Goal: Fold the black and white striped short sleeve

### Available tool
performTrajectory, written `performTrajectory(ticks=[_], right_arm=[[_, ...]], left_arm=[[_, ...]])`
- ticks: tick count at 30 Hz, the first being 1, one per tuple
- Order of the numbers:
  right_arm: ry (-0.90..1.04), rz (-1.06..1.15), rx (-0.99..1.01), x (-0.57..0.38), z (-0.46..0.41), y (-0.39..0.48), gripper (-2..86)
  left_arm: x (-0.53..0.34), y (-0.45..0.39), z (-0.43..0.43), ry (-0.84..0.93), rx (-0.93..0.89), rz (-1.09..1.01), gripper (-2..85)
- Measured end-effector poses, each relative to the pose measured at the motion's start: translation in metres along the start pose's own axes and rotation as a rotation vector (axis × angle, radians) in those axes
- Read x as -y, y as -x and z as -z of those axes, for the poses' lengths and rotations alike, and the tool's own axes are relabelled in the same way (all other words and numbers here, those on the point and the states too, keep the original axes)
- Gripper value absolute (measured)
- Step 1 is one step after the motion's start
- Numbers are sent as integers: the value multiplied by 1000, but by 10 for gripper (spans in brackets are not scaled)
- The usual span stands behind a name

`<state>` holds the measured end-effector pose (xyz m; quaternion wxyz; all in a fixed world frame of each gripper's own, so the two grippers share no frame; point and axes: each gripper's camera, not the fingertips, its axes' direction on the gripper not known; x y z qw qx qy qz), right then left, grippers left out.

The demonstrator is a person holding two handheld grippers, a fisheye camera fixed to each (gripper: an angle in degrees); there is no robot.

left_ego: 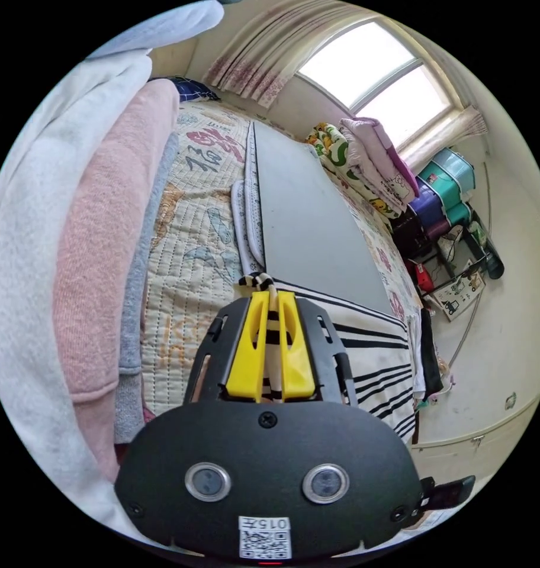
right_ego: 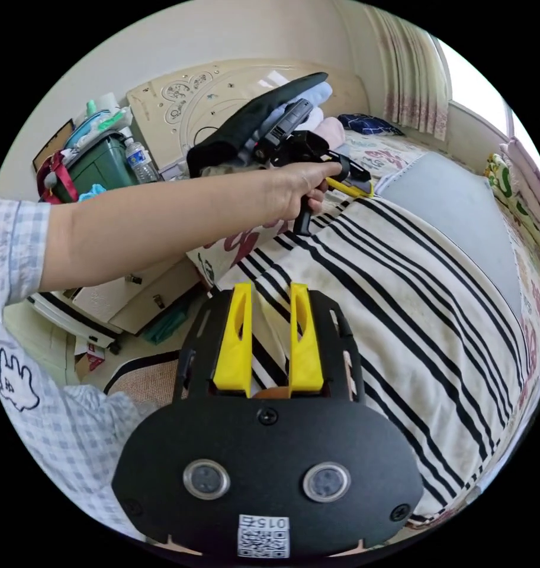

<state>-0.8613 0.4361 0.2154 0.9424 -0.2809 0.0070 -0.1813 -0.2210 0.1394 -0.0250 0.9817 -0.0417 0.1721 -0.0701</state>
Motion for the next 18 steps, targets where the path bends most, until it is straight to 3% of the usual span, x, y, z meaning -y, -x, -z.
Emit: performTrajectory(ticks=[3, 8, 13, 18], right_arm=[[-16, -36, -6, -20, -7, 9, 15], [36, 2, -35, -44, -16, 20, 4], [-65, -87, 157, -81, 23, -1, 44], [-192, -206, 182, -157, 90, -35, 40]], left_arm=[[0, -11, 5, -31, 44, -53, 7], [1, -31, -3, 22, 180, -151, 2], [-25, -58, 35, -29, 196, -230, 8], [-106, -78, 100, -67, 54, -512, 16]])
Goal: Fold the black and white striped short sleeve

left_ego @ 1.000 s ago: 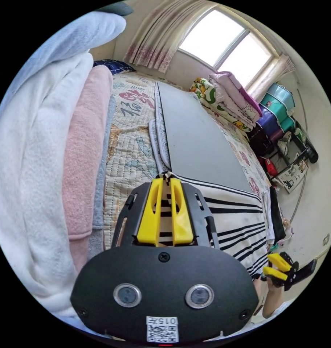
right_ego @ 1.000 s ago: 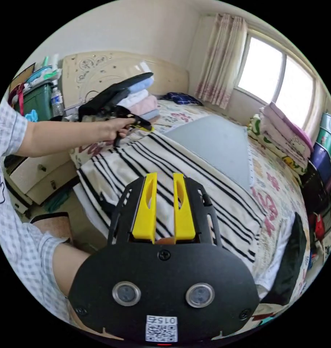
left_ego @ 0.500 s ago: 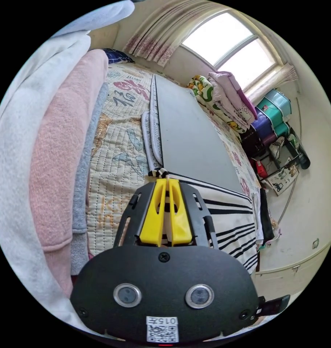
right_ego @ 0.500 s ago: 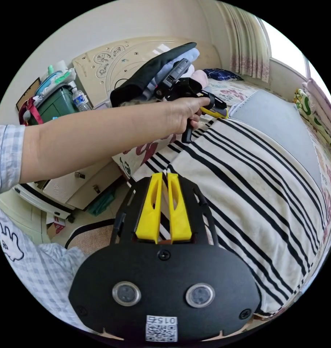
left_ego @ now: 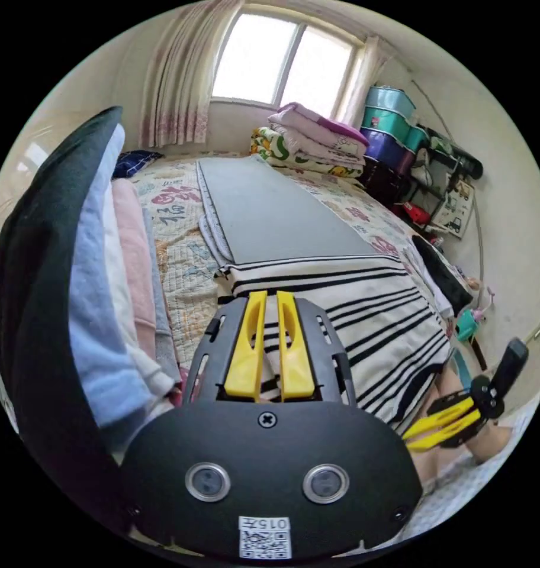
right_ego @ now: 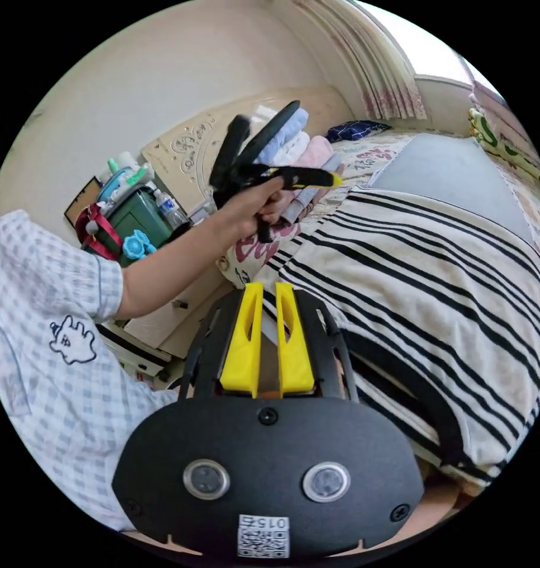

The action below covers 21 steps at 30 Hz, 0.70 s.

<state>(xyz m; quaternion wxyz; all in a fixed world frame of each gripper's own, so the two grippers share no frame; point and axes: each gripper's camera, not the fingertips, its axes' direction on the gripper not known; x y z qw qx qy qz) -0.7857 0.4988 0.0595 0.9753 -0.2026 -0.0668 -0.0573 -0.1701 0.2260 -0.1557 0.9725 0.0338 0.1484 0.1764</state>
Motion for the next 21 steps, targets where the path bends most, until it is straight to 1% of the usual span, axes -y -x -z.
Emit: performTrajectory(ticks=[2, 4, 5, 7, 8, 9, 11, 12, 14, 17, 19, 21], right_arm=[[-22, -74, -69, -22, 31, -18, 34], [-79, -185, -136, -51, 71, -43, 29], [-99, -213, -143, -58, 81, -49, 28], [-183, -336, -175, -85, 112, -71, 27], [-199, -355, -185, -91, 117, -74, 28], [-212, -377, -201, -100, 123, -78, 33], [-201, -406, -207, -110, 123, -80, 44], [-199, -395, -183, -114, 119, -75, 50], [-182, -346, -145, -114, 106, -60, 56], [-103, -227, -133, -104, 64, -25, 64], [-56, -138, -121, -93, 24, 4, 73], [-32, -109, -112, -85, -2, 20, 78]], left_arm=[[-27, -10, 17, 4, -89, -29, 18], [-56, -21, 29, 21, -186, 0, 25], [-62, -25, 31, 24, -198, -4, 27], [-79, -49, 38, 14, -155, -79, 43], [-82, -55, 38, 17, -138, -107, 46], [-86, -64, 35, 49, -112, -154, 53], [-89, -68, 29, 140, -88, -148, 59], [-91, -65, 29, 171, -67, -101, 60], [-98, -54, 33, 169, -26, -20, 57], [-110, -26, 39, 182, 16, 178, 46], [-122, 0, 45, 131, -40, 371, 39], [-135, 15, 48, 59, -123, 485, 41]])
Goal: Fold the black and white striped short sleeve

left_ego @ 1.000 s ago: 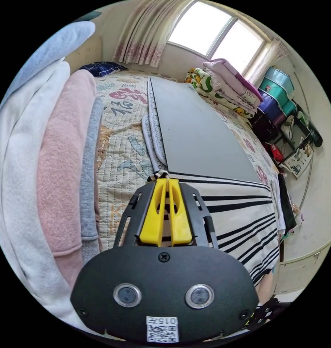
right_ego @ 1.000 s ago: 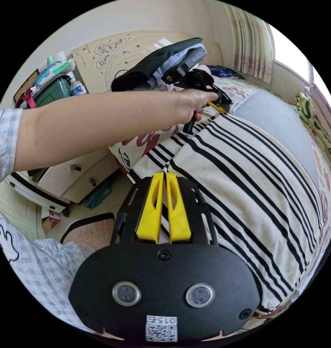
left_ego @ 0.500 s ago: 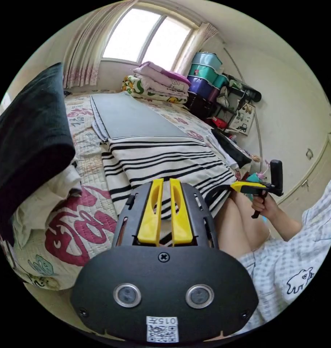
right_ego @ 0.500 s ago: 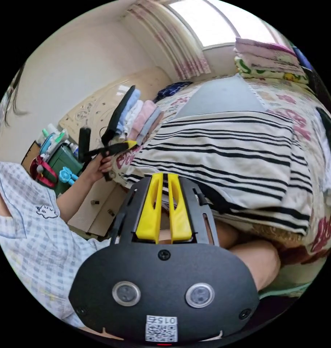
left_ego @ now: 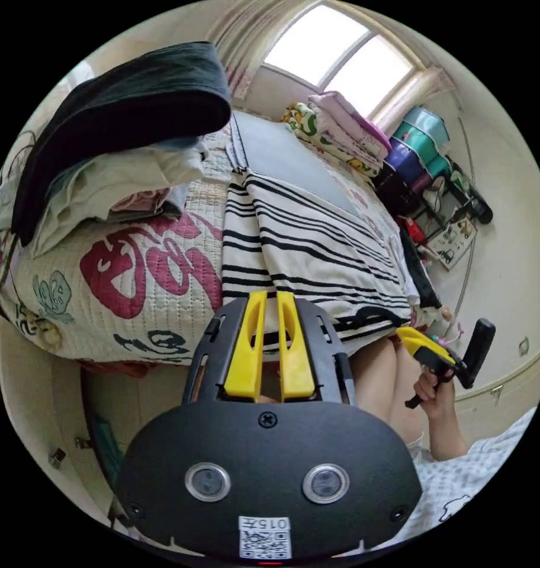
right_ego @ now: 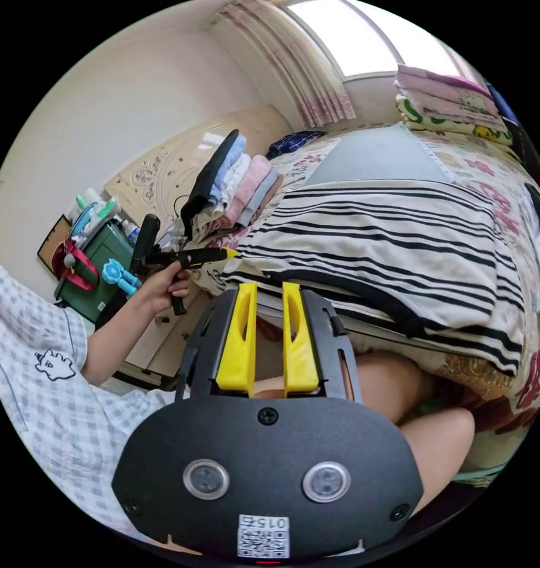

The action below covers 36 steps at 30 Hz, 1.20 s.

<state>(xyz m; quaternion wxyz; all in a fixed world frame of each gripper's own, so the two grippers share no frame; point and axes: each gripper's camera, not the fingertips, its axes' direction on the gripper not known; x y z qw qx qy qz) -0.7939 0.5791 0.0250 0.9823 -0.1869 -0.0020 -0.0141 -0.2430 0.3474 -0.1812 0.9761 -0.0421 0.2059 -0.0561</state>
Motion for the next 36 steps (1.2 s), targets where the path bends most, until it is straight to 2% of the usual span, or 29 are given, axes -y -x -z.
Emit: performTrajectory(ticks=[3, 7, 11, 16, 19, 27, 36], right_arm=[[15, 55, -40, 6, -32, 26, 83], [113, 136, -154, 10, -79, 52, 86], [205, 189, -297, 5, -120, 65, 81], [222, 225, -438, 1, -147, 89, 64], [201, 248, -494, 3, -150, 109, 68], [265, 224, -614, 16, -171, 123, 47], [217, 240, -617, 36, -133, 149, -8]], left_arm=[[-3, 20, -5, -5, -111, 96, 57], [-3, 29, -17, 45, -198, 125, 69], [-7, 31, -19, 21, -158, 105, 46], [-9, 43, -14, 21, -223, 140, 21], [-8, 43, -7, 11, -257, 144, 12], [-5, 29, -7, 52, -189, 66, 6], [-8, 12, -6, 46, -181, 3, 5]])
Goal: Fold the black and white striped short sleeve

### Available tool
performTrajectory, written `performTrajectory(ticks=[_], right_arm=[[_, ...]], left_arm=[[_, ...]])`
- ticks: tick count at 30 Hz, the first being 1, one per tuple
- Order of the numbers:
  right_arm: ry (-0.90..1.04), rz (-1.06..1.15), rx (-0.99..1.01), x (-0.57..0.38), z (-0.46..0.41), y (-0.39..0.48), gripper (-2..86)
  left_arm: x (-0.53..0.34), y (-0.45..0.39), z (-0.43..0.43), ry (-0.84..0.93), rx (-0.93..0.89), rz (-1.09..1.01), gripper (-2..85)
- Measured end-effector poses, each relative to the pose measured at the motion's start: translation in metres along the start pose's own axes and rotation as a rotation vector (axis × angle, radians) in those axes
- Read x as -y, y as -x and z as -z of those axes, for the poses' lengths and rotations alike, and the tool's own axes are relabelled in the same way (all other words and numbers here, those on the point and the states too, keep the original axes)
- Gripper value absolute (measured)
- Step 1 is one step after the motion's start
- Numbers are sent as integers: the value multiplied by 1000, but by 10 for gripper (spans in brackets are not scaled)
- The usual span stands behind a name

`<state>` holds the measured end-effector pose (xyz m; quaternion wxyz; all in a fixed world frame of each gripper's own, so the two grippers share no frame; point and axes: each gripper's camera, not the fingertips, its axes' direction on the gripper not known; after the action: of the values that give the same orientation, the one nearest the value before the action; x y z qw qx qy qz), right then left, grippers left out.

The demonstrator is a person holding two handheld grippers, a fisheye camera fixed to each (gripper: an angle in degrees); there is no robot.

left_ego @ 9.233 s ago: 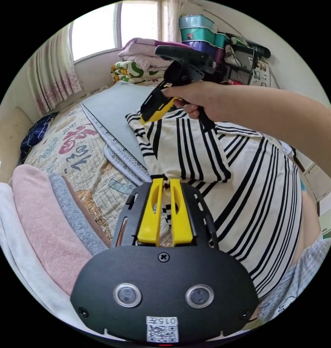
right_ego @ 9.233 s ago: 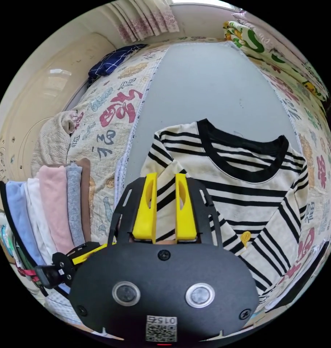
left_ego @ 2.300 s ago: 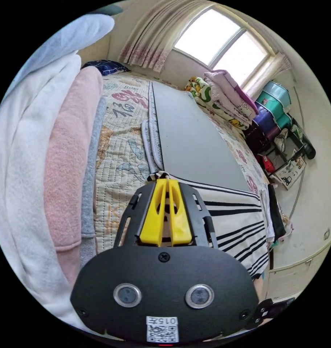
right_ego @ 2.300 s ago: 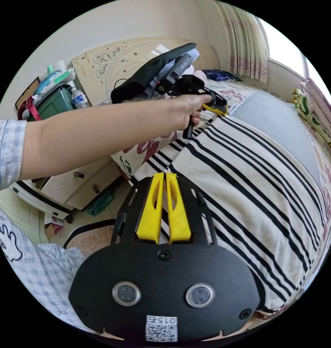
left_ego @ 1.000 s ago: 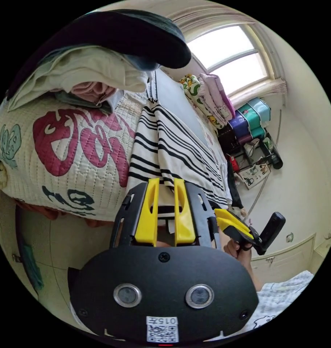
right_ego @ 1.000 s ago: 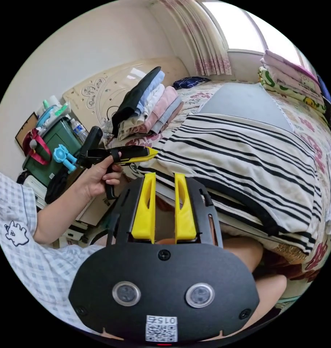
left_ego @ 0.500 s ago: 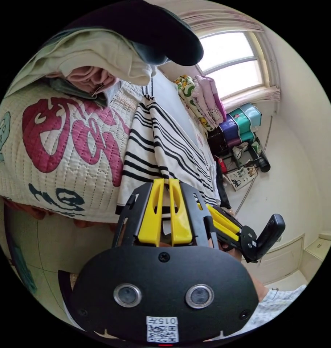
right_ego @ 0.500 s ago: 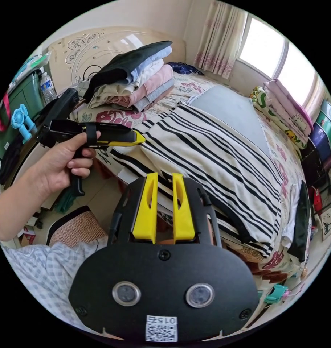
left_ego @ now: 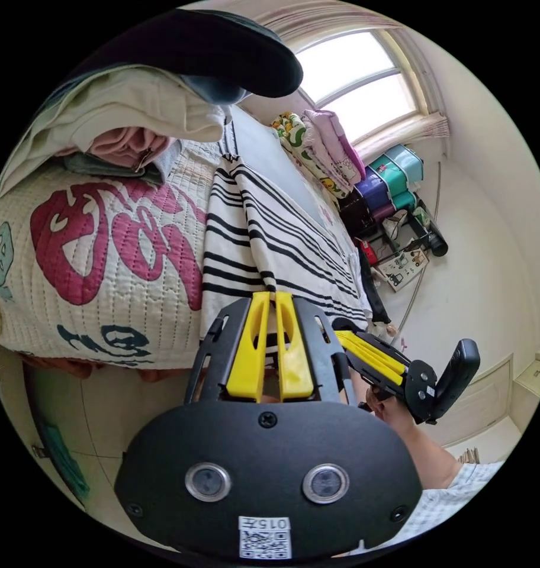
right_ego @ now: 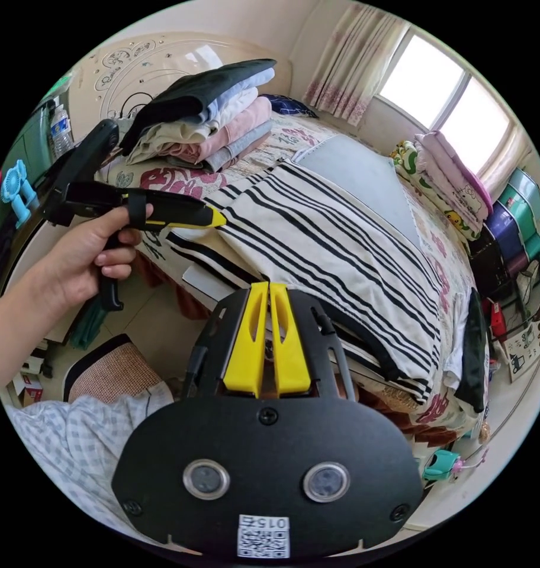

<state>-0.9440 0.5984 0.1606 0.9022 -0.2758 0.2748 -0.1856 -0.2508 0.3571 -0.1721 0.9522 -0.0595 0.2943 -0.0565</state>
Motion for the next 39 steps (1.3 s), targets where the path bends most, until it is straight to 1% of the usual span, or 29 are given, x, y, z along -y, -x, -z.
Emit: performTrajectory(ticks=[8, 10, 12, 14, 15, 17, 19, 20, 22, 23, 25, 28, 32, 34, 39], right_arm=[[-21, -94, 63, 28, 47, -40, -9], [18, -127, 26, 39, 70, -57, -10], [-18, -162, 18, 37, 97, -75, -10], [-61, -174, 78, 29, 128, -100, -10], [-92, -197, 132, 21, 149, -123, -10], [-145, -251, 177, 7, 179, -164, -9], [-212, -407, 189, -13, 215, -233, -7], [-229, -457, 194, -18, 222, -252, -6], [-291, -636, 254, -34, 242, -329, 4], [-298, -669, 274, -37, 245, -347, 8], [-278, -835, 282, -41, 253, -412, 51], [-306, -887, 290, -34, 272, -469, 71], [-295, -952, 316, -29, 285, -523, 72], [-312, -992, 310, -31, 296, -550, 81], [-317, -1139, 334, -50, 311, -608, 97]], left_arm=[[-3, -31, -10, 9, 70, -84, 11], [-3, -43, -11, 13, 102, -114, 14], [-5, -52, -9, 7, 134, -115, 18], [-11, -61, -3, -24, 185, -100, 20], [-16, -67, 2, -58, 228, -89, 20], [-24, -83, 10, -117, 225, -139, 21], [-27, -120, 4, -100, 124, -296, 25], [-26, -133, -1, -82, 99, -339, 27], [-25, -189, -30, -6, 28, -520, 37], [-25, -203, -39, 13, 14, -557, 40], [-25, -254, -81, 91, -39, -670, 48], [-25, -304, -134, 156, -54, -734, 51], [-1, -348, -181, 198, -94, -732, 52], [26, -372, -213, 257, -55, -720, 60], [78, -420, -271, 260, 76, -789, 67]])
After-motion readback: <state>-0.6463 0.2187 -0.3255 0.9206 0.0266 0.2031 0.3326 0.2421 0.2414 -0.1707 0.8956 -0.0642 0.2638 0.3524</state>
